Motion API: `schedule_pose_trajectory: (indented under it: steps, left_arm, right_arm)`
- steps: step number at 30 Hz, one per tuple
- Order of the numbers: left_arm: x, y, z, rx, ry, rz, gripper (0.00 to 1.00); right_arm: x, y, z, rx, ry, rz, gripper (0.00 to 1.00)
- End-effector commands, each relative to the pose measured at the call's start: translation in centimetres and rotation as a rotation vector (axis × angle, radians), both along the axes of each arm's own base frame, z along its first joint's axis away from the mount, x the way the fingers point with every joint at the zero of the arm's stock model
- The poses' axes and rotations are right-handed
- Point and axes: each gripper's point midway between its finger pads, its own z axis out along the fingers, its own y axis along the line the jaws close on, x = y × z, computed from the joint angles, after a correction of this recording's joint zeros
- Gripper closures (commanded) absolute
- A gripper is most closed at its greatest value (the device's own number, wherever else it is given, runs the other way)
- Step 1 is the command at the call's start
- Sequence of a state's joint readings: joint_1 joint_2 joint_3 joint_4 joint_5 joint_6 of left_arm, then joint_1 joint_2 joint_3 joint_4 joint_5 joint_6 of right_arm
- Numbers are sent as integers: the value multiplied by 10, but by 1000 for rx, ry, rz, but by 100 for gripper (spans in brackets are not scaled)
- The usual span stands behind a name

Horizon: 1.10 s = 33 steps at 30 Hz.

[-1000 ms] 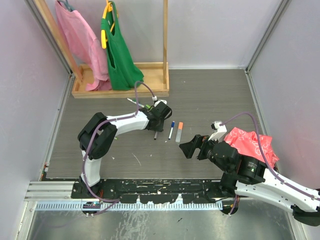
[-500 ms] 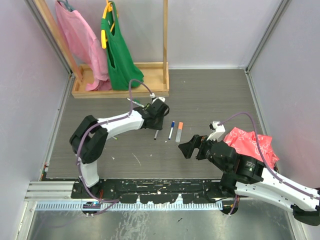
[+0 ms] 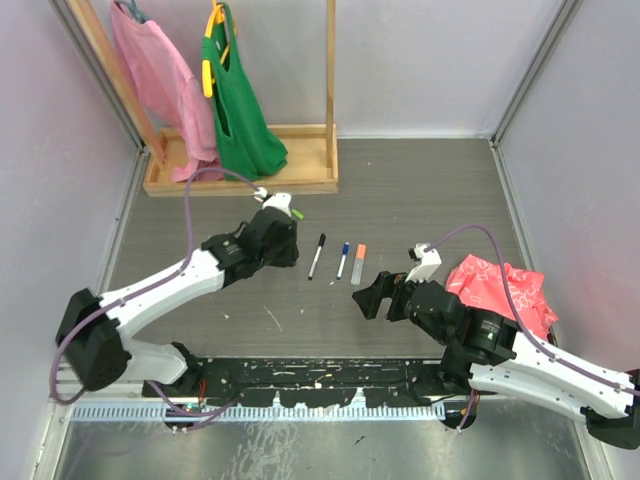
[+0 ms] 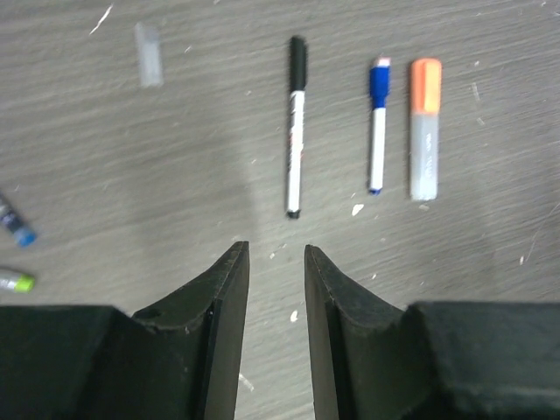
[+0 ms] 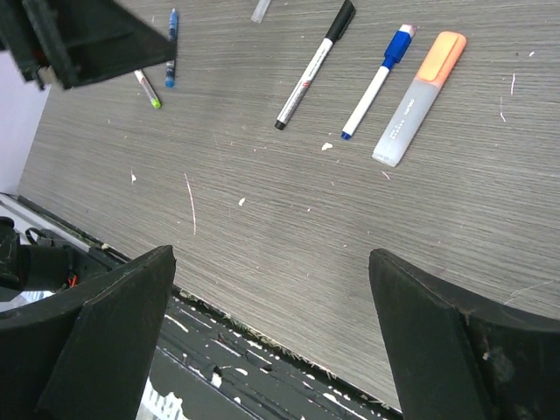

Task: Insert the pens into the pen caps
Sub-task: Place the pen at the center of the board, then pick up the pen from the center of the board.

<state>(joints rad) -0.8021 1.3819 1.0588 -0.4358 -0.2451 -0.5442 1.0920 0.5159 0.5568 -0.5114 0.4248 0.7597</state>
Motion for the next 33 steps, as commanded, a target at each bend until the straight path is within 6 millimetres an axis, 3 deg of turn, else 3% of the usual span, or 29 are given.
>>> schedule_pose_trajectory:
  steps: [1, 7, 12, 16, 24, 33]
  left_arm:
    - [-13, 35, 20, -44, -78, 98, 67]
    - [-29, 88, 21, 3, -121, 245, 67]
    - [-28, 118, 3, 66, -79, 319, 66]
    - [-14, 137, -8, 42, -44, 383, 66]
    - [22, 154, -26, 77, -12, 424, 66]
    - [60, 169, -56, 88, 76, 487, 65]
  right_arm:
    - [4, 6, 11, 34, -36, 4, 3]
    - [4, 12, 3, 26, -21, 18, 3]
    - [4, 18, -7, -1, -8, 38, 3]
    - [5, 23, -18, -70, 2, 67, 3]
    - [7, 26, -35, -170, 9, 102, 3]
    - [8, 29, -37, -197, -5, 125, 1]
